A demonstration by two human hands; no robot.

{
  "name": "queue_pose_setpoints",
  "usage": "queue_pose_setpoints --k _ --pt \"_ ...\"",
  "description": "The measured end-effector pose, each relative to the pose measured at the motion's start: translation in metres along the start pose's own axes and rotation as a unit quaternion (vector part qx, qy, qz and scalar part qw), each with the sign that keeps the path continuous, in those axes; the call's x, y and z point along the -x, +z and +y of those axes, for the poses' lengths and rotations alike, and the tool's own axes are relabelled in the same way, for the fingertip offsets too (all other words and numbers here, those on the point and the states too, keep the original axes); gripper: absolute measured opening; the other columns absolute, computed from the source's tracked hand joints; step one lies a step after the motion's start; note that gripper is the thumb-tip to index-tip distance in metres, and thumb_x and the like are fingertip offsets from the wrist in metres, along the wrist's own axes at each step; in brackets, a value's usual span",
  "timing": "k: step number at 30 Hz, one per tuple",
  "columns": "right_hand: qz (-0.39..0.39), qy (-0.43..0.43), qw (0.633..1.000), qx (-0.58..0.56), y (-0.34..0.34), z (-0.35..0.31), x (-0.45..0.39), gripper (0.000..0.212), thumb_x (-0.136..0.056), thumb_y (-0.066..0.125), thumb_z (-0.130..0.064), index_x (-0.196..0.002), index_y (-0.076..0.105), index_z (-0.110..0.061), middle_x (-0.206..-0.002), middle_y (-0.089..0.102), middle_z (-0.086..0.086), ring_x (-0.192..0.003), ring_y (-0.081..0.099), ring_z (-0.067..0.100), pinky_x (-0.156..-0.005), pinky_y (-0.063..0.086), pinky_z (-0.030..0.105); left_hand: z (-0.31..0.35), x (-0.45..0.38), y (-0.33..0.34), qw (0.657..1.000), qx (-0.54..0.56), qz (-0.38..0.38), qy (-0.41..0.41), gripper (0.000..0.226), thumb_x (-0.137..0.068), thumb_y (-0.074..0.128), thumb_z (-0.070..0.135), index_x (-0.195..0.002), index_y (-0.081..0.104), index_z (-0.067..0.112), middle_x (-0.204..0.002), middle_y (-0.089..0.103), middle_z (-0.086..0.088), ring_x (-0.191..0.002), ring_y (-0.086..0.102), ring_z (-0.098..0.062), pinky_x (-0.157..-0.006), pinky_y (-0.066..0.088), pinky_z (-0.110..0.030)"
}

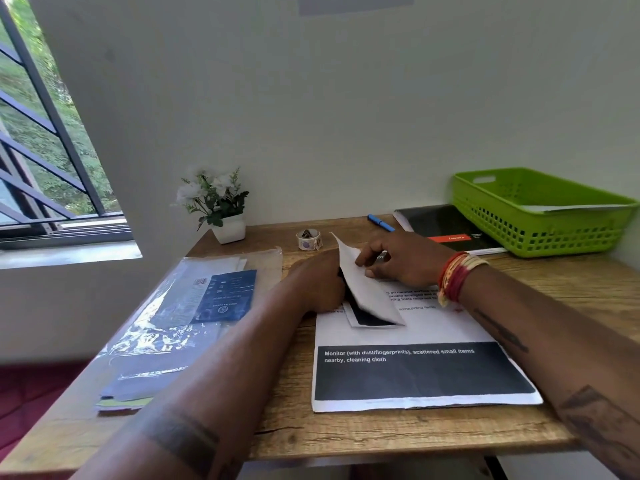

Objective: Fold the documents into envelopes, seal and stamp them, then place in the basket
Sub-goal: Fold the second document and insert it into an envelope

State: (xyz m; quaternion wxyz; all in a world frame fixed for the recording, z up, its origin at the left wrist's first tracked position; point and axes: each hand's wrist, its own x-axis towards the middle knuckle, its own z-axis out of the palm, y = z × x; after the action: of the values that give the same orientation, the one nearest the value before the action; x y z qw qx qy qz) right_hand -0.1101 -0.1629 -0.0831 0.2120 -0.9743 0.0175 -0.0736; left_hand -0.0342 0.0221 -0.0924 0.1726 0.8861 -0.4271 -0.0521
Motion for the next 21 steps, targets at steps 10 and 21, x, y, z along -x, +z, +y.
queue_pose_setpoints --k 10,21 --pt "-0.011 0.003 0.998 0.055 0.0 -0.011 0.002 0.028 -0.093 0.067 -0.042 -0.118 0.07 -0.03 -0.123 0.064 -0.013 -0.105 0.056 0.004 -0.091 0.042 0.02 -0.013 -0.004 -0.005 0.987 0.09 0.047 -0.121 0.066 -0.101 0.036 0.027 -0.161 0.01 0.036 -0.158 0.041 -0.011 -0.141 0.042 -0.031 -0.11 0.034 -0.038" --pt "-0.03 0.0 0.997 0.067 -0.001 -0.012 0.002 0.034 -0.093 0.066 -0.044 -0.123 0.067 -0.03 -0.128 0.06 -0.011 -0.104 0.052 0.004 -0.087 0.037 0.02 -0.014 -0.006 -0.001 0.995 -0.022 0.026 -0.095 0.056 -0.103 0.046 0.045 -0.156 0.031 0.034 -0.159 0.04 -0.005 -0.142 0.041 -0.027 -0.115 0.036 -0.043"
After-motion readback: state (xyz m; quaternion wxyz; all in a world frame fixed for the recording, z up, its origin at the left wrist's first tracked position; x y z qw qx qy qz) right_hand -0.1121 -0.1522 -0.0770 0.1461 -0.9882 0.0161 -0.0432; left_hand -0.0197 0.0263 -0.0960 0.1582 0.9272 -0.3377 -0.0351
